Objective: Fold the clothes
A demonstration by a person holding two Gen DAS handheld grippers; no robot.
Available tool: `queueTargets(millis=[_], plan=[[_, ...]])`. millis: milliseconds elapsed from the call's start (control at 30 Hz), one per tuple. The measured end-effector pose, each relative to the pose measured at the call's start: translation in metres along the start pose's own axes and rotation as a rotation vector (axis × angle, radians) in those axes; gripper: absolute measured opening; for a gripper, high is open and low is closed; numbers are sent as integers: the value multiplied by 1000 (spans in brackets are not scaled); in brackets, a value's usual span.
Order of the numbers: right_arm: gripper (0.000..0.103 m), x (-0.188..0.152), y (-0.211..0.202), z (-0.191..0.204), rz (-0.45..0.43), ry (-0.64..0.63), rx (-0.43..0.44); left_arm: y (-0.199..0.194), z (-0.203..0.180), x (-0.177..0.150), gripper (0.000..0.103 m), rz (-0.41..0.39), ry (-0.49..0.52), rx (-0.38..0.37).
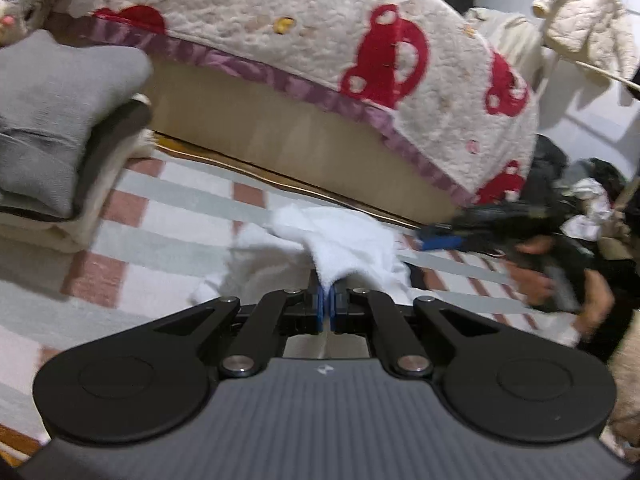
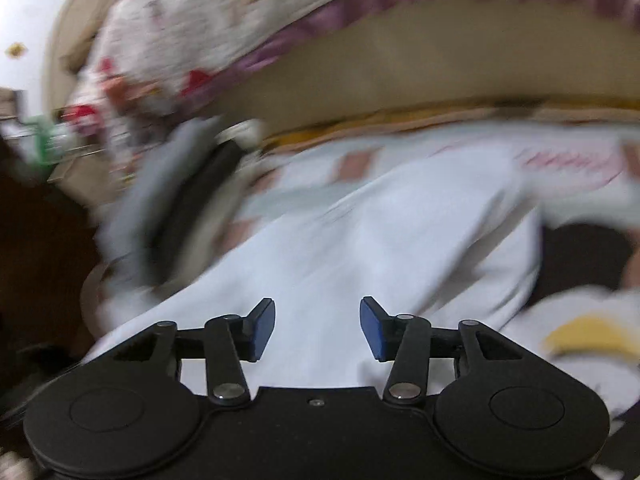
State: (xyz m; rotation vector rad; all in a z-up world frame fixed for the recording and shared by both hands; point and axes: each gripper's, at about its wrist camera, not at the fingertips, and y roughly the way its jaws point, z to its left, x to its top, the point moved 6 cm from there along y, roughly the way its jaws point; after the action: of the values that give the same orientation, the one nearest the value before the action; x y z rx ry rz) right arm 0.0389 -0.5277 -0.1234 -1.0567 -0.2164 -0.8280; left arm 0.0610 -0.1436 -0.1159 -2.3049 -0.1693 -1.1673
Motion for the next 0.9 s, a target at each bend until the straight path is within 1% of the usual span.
queueTargets(millis=[67,100,133,167,200,233,267,300,333,367,400,433,500,567,633,667,700,733,767,800,867,900], plan=[[53,6,10,-22,-44,20,-95,12,-6,-10,4,70,-10,-16],[53,10,15,-33,-66,30,-143,19,-5,-15,6,120,-19,16],[53,11,17,-40,-77,13,-189,25,-3,-19,6,162,-30,44],[53,11,16,-42,-73,-45,-235,25,1,-20,6,177,-48,57],[53,11,15,-43,-71,-99,-265,22,5,-18,6,168,-70,60],[53,12,13,-43,-75,-148,-274,17,10,-15,6,156,-94,62],[53,14,12,-42,-79,-198,-283,10,15,-11,11,139,-116,65],[53,16,11,-46,-80,-210,-280,3,21,-5,16,119,-133,78],[53,20,12,-55,-76,-169,-261,-3,26,0,21,97,-149,95],[53,22,12,-68,-74,-117,-247,-9,34,6,34,70,-166,128],[53,21,11,-85,-74,-50,-243,-11,43,10,52,51,-183,169],[53,18,11,-102,-70,14,-247,-13,52,14,57,35,-201,208],[53,12,13,-127,-36,104,-262,-10,70,14,57,22,-244,272],[53,6,14,-142,-9,163,-244,-1,90,10,57,27,-317,307],[53,2,17,-141,6,204,-188,8,105,3,57,15,-411,303],[53,1,19,-141,14,223,-157,12,110,0,57,7,-460,286],[53,0,22,-139,24,228,-137,16,114,-3,57,-5,-502,277],[53,-2,26,-136,36,213,-131,18,117,-3,55,-25,-522,291],[53,-4,30,-133,49,198,-125,18,120,-3,54,-51,-536,315],[53,-6,34,-130,62,183,-119,14,121,0,54,-93,-524,358],[53,-10,41,-124,87,153,-106,5,122,11,54,-159,-464,406],[53,-12,45,-121,99,138,-100,5,121,15,54,-141,-427,421]])
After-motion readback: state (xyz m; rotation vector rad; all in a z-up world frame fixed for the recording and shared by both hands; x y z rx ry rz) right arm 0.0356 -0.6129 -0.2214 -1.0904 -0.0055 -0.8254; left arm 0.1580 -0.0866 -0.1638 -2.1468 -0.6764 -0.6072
